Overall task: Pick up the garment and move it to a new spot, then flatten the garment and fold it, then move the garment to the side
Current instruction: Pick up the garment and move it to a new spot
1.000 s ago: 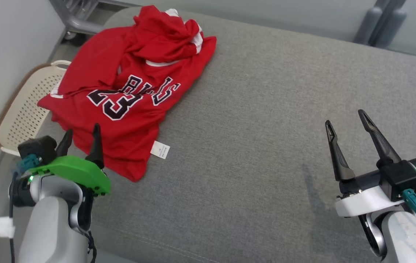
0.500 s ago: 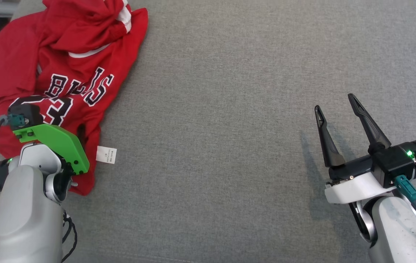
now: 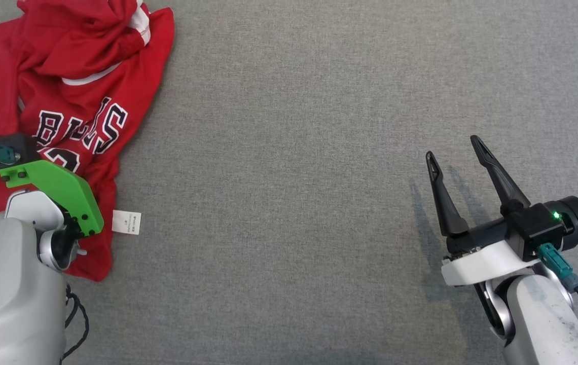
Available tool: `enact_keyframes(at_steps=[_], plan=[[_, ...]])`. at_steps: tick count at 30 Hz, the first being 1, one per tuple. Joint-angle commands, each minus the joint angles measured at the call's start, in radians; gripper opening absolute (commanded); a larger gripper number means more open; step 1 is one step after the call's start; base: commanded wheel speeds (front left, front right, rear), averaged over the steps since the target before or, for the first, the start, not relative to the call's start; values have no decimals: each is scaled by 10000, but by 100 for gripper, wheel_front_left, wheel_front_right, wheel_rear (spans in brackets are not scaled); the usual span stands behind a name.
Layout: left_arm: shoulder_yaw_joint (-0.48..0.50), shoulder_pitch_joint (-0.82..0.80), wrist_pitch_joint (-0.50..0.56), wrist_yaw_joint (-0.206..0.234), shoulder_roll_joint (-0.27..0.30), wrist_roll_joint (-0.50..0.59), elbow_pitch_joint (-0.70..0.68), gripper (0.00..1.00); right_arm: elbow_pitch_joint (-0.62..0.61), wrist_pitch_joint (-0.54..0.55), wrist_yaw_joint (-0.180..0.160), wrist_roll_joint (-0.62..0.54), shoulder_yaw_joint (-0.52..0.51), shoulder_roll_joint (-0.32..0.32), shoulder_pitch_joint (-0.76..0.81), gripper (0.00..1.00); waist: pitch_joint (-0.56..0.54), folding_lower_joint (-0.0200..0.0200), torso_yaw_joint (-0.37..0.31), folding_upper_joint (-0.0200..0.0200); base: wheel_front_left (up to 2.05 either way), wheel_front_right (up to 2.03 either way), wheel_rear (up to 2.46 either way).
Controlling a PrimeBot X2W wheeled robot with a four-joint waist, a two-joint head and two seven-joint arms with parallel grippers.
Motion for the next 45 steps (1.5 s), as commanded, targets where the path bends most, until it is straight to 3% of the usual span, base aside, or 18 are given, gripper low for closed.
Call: enact_keyframes(at_steps=[1,9,14,19,28,36,45], plan=[[-124,403,63,-181,-165,-155,83,0,49,-34,1,61,-31,-4,68,100,-97,0,14,0,0,0,0],[-463,1033,390,-662,-499,-1086,-1710,0,249,-34,1,120,-221,72,404,100,-769,0,250,0,0,0,0],[-1326,1709,1070,-735,-882,-1579,-3404,0,300,-34,1,171,-262,265,547,100,-1191,0,230,0,0,0,0],[-2623,2129,1612,-739,-1361,-1906,-5178,0,351,-34,1,229,-86,433,555,100,-1560,0,-319,0,0,0,0],[-4041,1586,1603,-252,-1765,-2077,-5529,0,354,-34,1,376,-2,637,388,100,-1590,0,-2386,0,0,0,0],[-5235,257,816,309,-1797,-2446,-4420,0,385,-34,-1,744,46,706,408,100,-1364,0,-4943,0,0,0,0],[-6763,-873,82,581,-1787,-2751,-2958,0,370,-34,-1,1323,-15,718,703,100,-1168,0,-6716,0,0,0,0]])
